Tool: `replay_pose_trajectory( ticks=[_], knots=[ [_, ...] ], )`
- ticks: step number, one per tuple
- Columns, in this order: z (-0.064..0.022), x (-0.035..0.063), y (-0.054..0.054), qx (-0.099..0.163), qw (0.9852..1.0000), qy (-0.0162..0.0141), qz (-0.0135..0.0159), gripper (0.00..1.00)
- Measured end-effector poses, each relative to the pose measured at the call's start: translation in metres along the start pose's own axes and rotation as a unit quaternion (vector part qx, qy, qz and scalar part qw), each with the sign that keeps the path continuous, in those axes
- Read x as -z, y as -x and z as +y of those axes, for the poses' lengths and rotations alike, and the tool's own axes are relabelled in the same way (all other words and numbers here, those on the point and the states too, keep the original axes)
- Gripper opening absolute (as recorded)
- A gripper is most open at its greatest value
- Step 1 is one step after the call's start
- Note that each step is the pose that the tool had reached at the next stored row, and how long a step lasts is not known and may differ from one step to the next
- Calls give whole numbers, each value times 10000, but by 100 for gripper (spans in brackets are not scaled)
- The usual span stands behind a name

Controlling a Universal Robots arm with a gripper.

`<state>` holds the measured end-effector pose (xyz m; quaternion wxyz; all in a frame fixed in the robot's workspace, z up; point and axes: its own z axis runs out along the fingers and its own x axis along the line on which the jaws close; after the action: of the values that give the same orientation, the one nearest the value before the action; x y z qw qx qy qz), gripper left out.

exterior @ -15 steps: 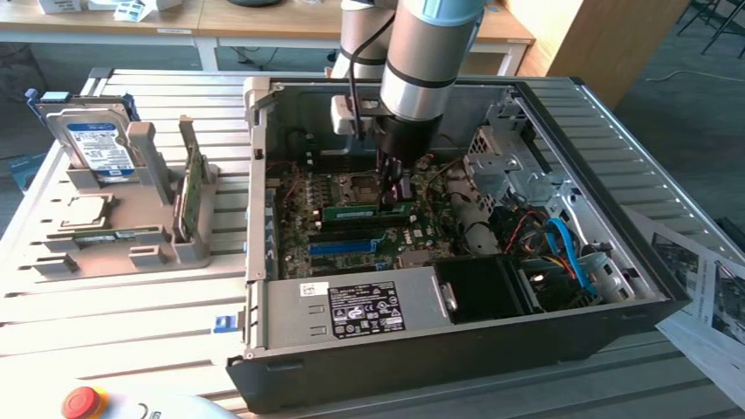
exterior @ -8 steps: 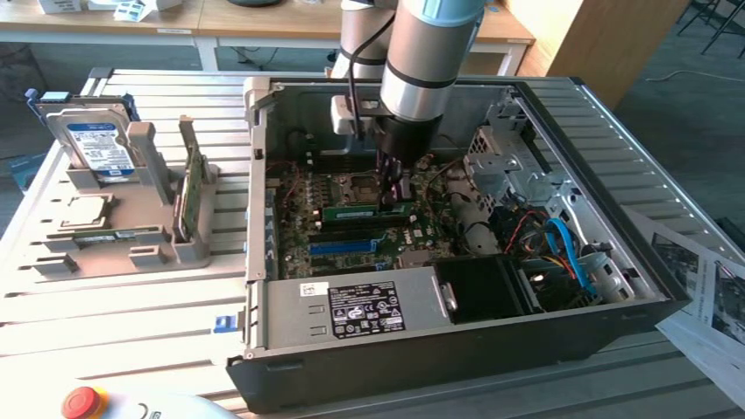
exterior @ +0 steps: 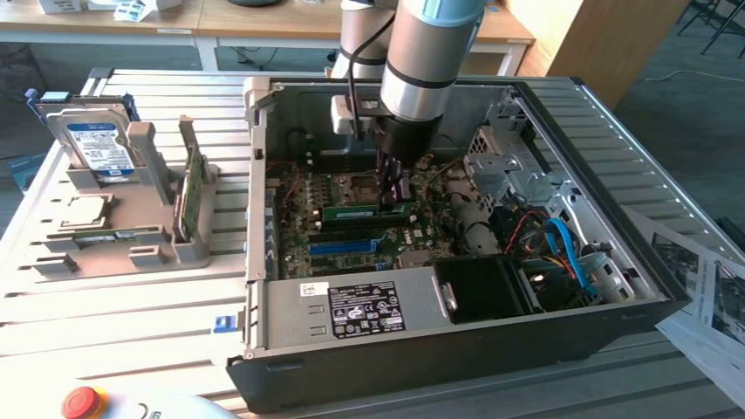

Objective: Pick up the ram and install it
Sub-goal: 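Insert the ram into the slot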

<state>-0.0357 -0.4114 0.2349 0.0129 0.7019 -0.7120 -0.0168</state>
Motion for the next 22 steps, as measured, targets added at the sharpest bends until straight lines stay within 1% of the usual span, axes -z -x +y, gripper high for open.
replay_pose_trajectory(
  ticks=[9,22],
  knots=[
    [0,0,-26,0,10000,0,0,12],
    [-1,-25,-27,0,10000,0,1,12]
  ],
)
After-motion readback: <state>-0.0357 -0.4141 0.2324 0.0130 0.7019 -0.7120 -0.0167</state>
